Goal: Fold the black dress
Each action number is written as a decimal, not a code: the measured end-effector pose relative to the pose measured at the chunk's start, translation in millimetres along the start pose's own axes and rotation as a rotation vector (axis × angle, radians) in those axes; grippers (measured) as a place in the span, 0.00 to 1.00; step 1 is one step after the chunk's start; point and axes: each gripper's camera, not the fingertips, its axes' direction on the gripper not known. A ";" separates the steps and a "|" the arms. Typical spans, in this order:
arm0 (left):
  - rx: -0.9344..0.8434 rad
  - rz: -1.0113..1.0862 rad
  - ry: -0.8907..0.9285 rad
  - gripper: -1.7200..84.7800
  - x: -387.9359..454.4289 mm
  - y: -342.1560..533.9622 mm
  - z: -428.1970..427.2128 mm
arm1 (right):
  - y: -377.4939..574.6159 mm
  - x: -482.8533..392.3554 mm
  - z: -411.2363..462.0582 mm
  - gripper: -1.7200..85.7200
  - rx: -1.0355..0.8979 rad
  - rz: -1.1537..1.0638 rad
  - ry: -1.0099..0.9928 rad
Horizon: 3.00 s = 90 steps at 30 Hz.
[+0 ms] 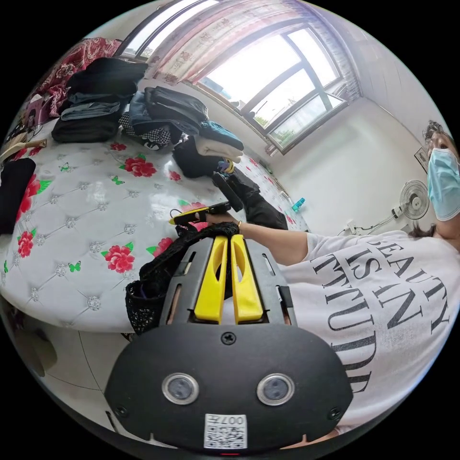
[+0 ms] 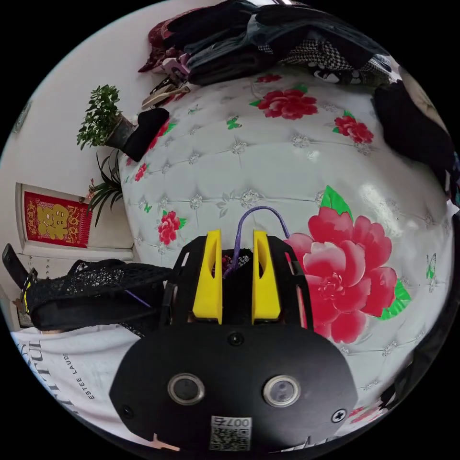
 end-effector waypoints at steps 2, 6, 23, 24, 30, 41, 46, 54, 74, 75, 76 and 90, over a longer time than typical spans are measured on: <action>0.005 -0.028 -0.006 0.01 -8.3 3.2 -0.5 | 0.2 0.0 -1.4 0.04 0.004 -0.014 0.033; 0.067 -0.146 -0.060 0.01 -38.5 10.8 -14.2 | 45.1 6.4 -66.0 0.03 0.258 -0.119 -0.117; 0.047 -0.331 -0.094 0.01 -107.4 -22.0 39.9 | 224.3 110.3 -189.3 0.02 0.880 0.103 -0.685; 0.063 -0.364 -0.077 0.01 -117.0 -19.5 34.2 | 231.9 120.0 -187.7 0.02 0.920 0.123 -0.720; 0.040 -0.429 0.035 0.01 -135.8 5.8 48.4 | 242.1 153.3 -142.8 0.02 0.989 0.312 -1.029; -0.110 -0.207 -0.001 0.01 -77.5 -6.5 91.1 | 158.7 118.9 -207.9 0.02 1.201 0.147 -0.996; -0.034 -0.223 -0.101 0.01 -91.2 7.2 46.2 | 239.9 122.1 -292.5 0.02 1.237 0.171 -0.407; -0.013 -0.279 -0.110 0.01 -111.0 20.2 38.8 | 374.7 173.4 -296.2 0.03 0.955 0.679 0.196; -0.020 -0.205 -0.167 0.01 -77.2 27.5 33.7 | 225.3 94.3 -187.1 0.12 0.525 0.224 -0.019; -0.027 -0.192 -0.169 0.01 -73.3 27.1 33.0 | 199.8 87.8 -162.7 0.12 0.468 0.189 -0.068; -0.034 -0.179 -0.178 0.01 -69.7 26.9 31.3 | 176.8 79.7 -141.7 0.12 0.413 0.154 -0.092; -0.019 -0.128 -0.243 0.01 -98.7 -22.1 -10.4 | 77.9 -0.5 -190.4 0.02 0.341 -0.066 0.073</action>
